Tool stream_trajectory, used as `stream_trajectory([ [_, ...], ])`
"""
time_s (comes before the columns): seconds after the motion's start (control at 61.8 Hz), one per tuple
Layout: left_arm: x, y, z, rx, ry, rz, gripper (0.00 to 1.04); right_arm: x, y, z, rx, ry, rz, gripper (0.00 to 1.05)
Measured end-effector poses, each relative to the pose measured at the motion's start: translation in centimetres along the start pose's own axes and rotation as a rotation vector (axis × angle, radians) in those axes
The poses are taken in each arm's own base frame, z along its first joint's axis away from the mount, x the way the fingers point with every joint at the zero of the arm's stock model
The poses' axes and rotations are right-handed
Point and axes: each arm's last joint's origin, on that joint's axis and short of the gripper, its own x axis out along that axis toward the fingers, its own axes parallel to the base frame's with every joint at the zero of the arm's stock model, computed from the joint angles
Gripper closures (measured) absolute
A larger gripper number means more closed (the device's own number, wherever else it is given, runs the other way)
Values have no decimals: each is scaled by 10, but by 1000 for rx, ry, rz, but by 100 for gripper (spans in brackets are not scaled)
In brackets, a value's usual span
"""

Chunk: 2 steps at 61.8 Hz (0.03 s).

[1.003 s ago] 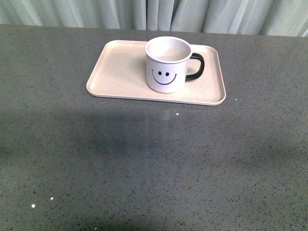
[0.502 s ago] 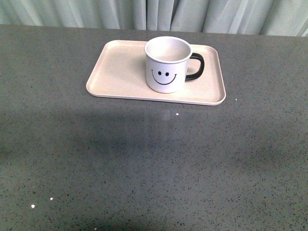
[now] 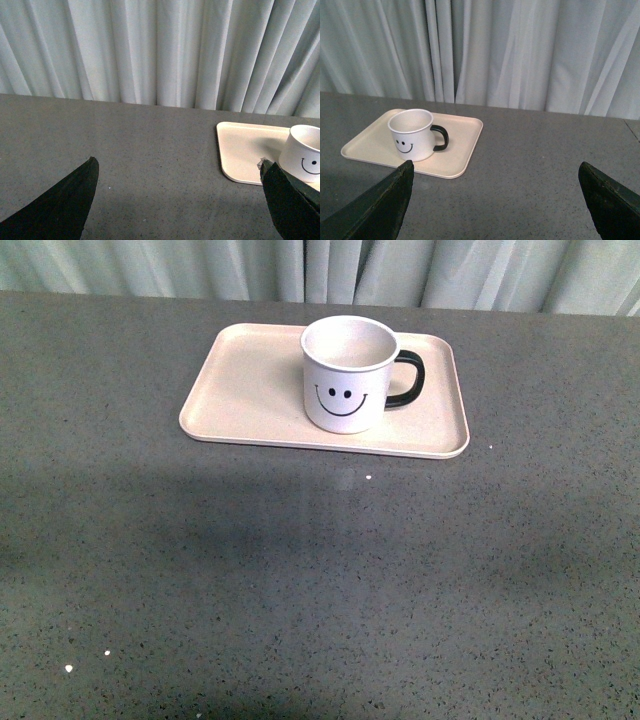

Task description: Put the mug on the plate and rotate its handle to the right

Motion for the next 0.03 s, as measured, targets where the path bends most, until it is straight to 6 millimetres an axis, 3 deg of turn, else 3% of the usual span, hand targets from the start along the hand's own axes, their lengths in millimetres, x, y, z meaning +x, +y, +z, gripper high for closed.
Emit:
stream_trajectory([
  [0.032,0,0,0,0,0,0,9,0,0,0,0,0,0,9],
])
